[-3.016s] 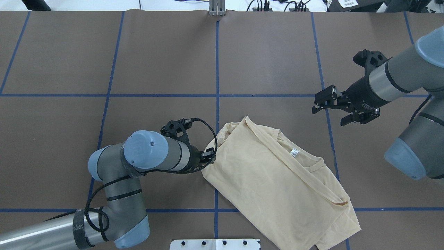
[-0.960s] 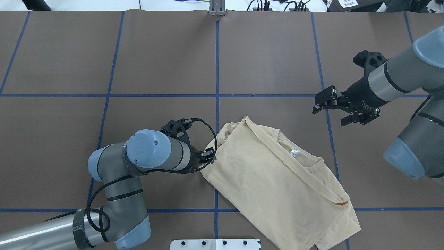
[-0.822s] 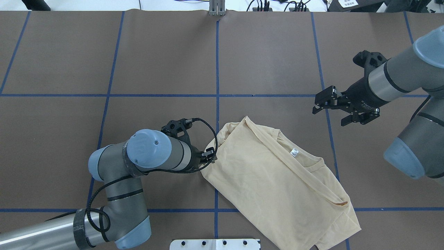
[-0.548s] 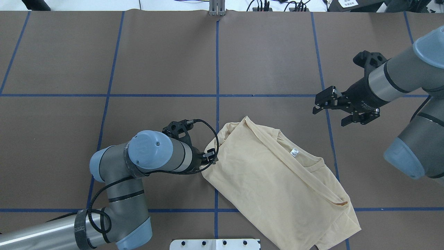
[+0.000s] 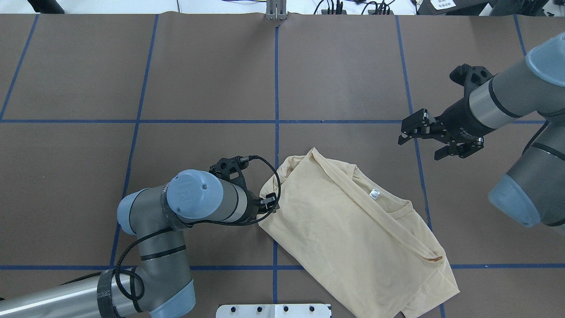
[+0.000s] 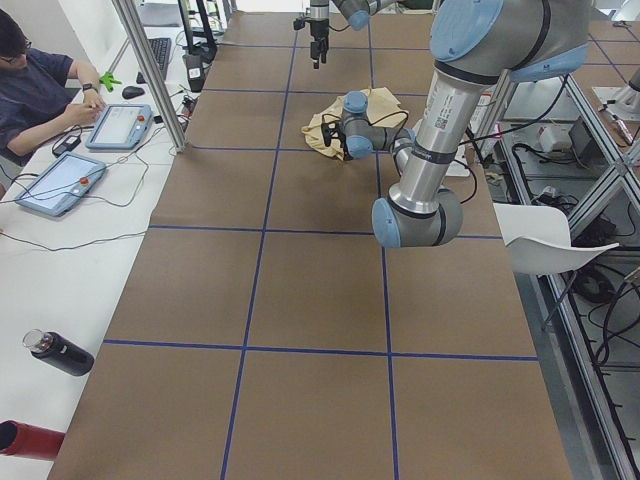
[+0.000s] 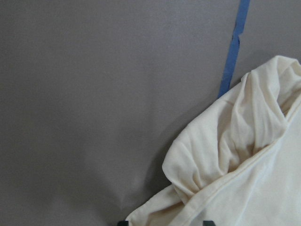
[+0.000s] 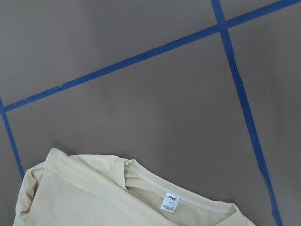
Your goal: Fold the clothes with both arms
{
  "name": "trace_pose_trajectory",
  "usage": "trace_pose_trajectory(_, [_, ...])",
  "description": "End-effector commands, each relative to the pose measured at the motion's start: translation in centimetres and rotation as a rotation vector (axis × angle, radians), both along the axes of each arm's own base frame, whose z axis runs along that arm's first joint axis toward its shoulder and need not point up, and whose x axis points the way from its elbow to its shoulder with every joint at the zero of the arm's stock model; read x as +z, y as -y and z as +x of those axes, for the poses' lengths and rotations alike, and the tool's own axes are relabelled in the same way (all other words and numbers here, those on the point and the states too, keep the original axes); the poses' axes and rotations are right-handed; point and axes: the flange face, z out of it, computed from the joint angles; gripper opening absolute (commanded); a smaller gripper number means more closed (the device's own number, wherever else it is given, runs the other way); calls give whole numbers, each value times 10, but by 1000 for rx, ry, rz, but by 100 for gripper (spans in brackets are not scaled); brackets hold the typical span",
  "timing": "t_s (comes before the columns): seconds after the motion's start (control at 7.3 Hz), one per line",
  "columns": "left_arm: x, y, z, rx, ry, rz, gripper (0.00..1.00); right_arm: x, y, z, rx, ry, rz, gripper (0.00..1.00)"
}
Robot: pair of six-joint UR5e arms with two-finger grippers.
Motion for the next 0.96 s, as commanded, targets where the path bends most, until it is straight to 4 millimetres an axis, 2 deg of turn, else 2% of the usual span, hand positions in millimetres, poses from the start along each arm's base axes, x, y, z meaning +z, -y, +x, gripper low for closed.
trace_pose_trajectory(0.0, [0, 0, 1, 0, 9, -5, 4, 2, 2, 0, 2, -3, -4, 100])
trace_pose_trajectory(0.14, [-1, 0, 1, 1, 9, -5, 0, 3, 3, 1, 5, -4, -5, 100])
trace_pose_trajectory(0.41, [-7, -1, 0, 5, 14, -9, 0, 5, 3, 1, 6, -6, -7, 100])
trace_pose_trajectory(0.69, [-13, 0, -9, 1, 9, -7, 0, 4, 5, 4, 11, -5, -8, 100])
trace_pose_trajectory(0.82, [-17, 12, -18, -19, 23, -7, 0, 4, 6, 6, 14, -4, -7, 100])
